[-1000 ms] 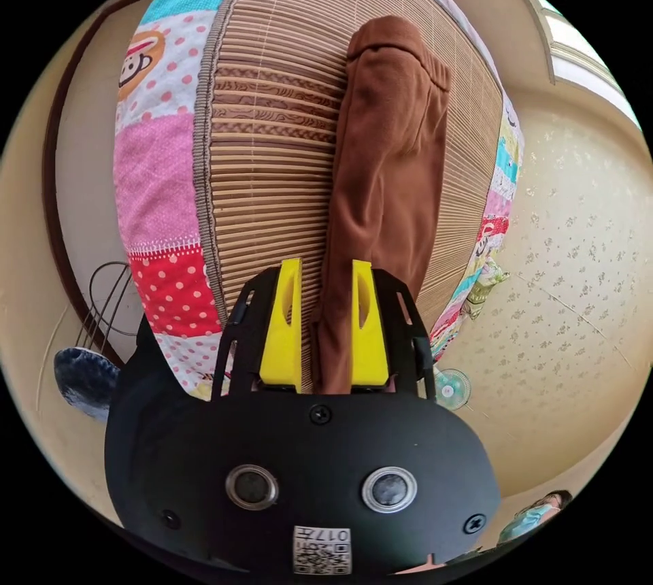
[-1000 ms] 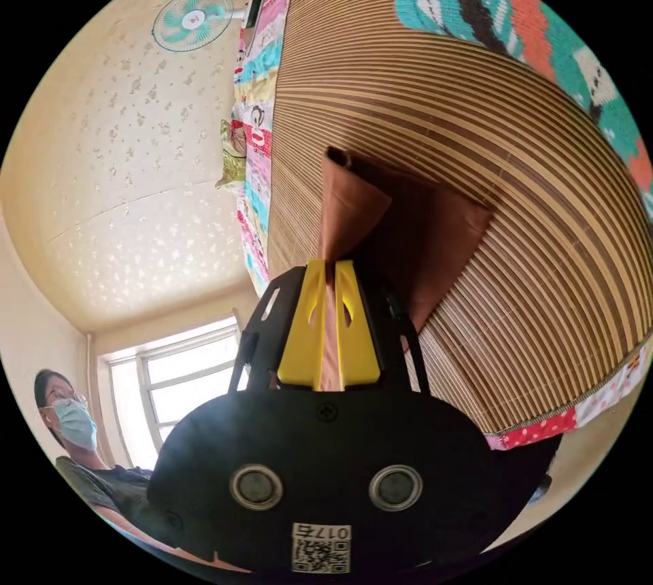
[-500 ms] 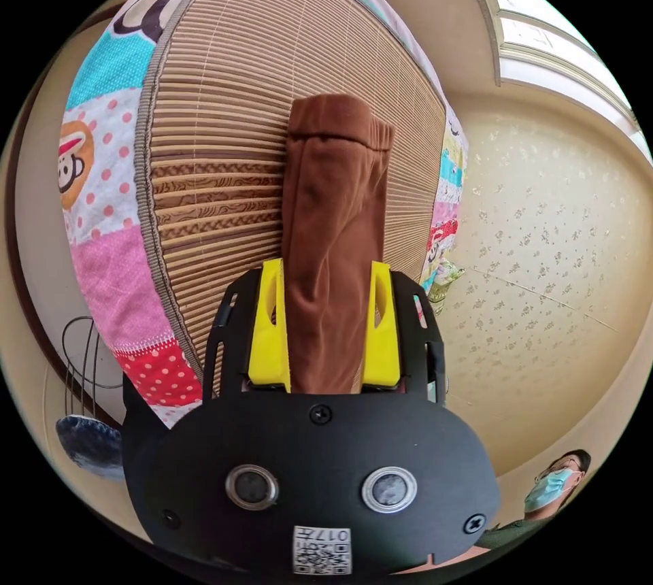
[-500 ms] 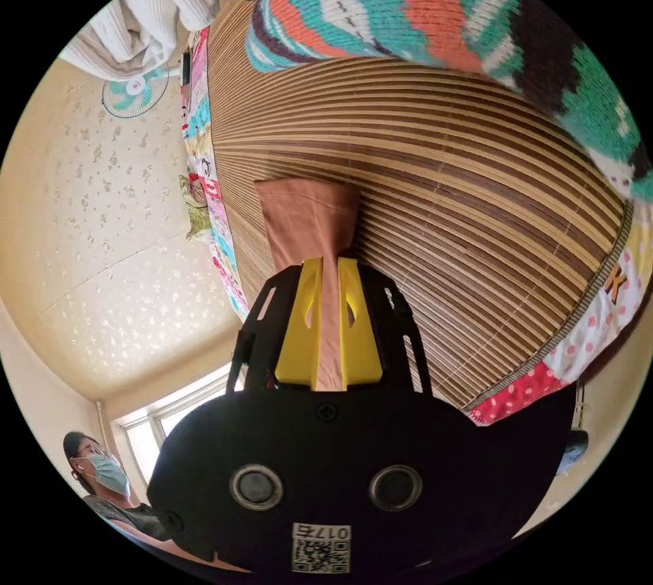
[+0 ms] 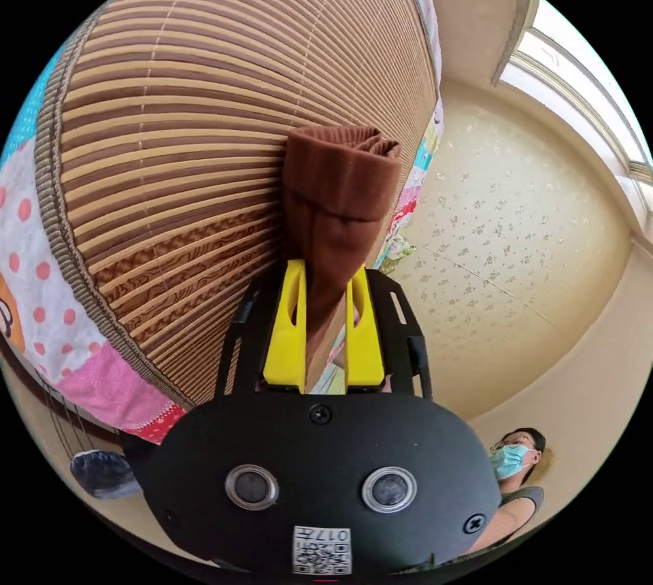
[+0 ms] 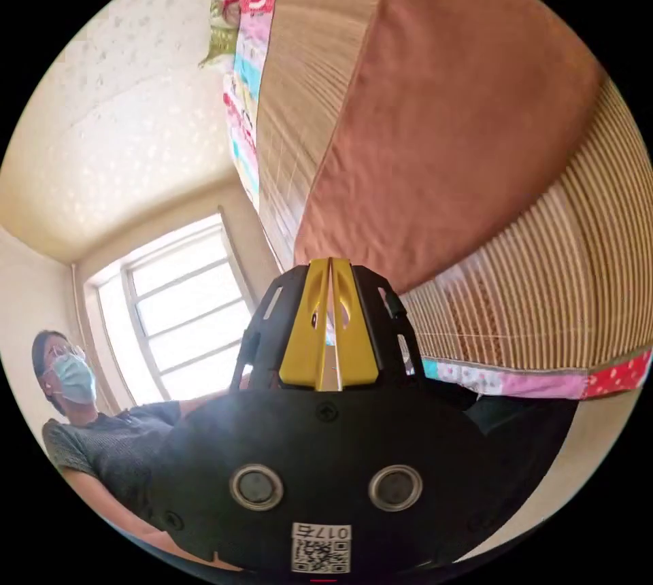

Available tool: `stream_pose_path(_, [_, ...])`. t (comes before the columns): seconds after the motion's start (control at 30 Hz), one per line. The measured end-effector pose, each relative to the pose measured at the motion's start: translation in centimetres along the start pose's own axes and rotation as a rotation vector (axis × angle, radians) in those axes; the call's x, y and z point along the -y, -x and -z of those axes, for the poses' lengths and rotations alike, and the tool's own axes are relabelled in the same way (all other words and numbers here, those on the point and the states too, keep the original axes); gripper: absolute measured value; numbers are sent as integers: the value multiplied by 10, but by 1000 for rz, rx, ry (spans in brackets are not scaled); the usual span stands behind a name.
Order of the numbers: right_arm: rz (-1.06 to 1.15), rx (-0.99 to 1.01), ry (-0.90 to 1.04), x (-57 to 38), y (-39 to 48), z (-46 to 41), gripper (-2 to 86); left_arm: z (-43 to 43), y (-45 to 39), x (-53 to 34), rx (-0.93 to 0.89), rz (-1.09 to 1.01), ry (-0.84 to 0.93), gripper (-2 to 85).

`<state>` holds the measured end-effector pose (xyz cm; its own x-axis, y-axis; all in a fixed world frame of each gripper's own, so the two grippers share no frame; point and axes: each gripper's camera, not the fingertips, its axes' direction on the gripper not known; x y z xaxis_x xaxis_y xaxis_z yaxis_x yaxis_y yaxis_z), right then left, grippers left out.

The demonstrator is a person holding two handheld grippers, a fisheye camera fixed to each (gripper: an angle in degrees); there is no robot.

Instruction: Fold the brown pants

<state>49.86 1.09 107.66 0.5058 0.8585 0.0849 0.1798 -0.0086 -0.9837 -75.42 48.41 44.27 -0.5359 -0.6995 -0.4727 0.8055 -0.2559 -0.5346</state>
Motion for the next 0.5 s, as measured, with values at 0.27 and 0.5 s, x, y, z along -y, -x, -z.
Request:
stream_pose_path(0.27, [255,-80,517,29,85,-264,7,-43,-115,-79,-85,-494,324,61])
stream_pose_path(0.5, [176,40,416,33,68,-247,5,-195,-217,-221,138,-792,699,73])
